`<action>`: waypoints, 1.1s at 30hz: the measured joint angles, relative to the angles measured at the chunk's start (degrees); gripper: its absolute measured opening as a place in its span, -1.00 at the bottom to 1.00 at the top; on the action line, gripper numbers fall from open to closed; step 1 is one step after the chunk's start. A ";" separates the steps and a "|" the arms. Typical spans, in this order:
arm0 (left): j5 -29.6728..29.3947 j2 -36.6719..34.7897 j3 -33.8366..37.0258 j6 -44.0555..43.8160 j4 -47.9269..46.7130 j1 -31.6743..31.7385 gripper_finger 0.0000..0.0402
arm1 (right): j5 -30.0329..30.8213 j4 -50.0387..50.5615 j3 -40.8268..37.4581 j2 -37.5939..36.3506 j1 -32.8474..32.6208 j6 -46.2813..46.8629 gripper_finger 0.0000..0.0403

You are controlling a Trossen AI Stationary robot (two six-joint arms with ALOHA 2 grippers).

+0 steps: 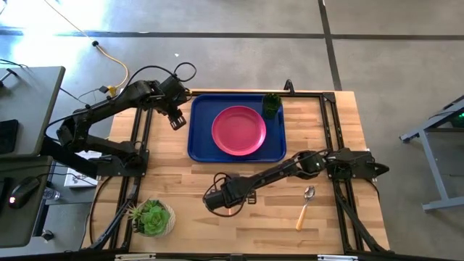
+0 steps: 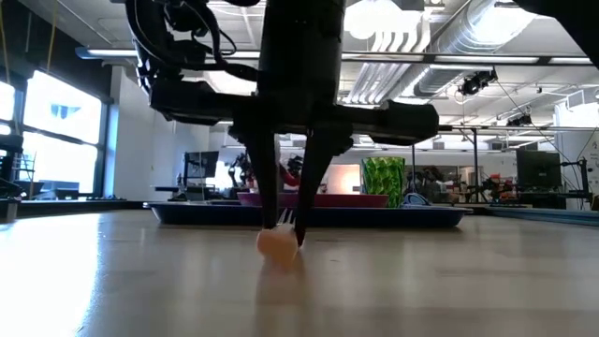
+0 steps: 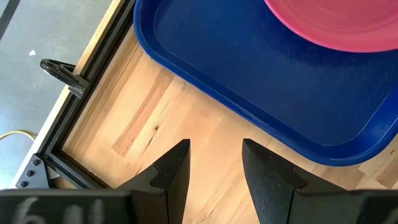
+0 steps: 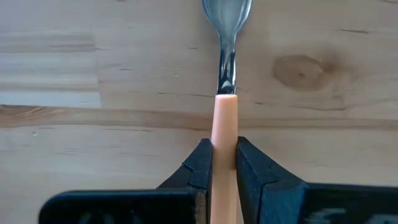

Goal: Pick and place plate/cup/fork/spoon on tray
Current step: Put the orange fork to the left side of the pink plate on the blue serving tray

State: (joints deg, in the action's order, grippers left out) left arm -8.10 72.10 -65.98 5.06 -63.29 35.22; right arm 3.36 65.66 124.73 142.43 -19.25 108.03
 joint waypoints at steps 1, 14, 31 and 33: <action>-0.01 0.00 0.00 0.02 0.02 -0.01 -0.33 | -0.46 -0.07 0.02 0.09 0.00 0.01 -0.88; -0.02 0.00 0.00 0.04 0.08 0.00 -0.33 | -0.53 -0.31 0.10 0.35 -0.02 0.00 -0.79; -0.02 0.00 0.01 0.09 0.09 0.00 -0.33 | -0.43 -0.66 0.01 0.46 0.00 0.00 -0.39; -0.02 0.00 0.00 0.09 0.09 -0.02 -0.33 | -0.30 -0.61 0.01 0.46 0.00 0.00 -0.35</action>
State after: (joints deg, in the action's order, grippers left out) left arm -8.12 72.10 -65.98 5.15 -63.20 35.20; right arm 3.06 65.04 124.75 142.89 -19.25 108.03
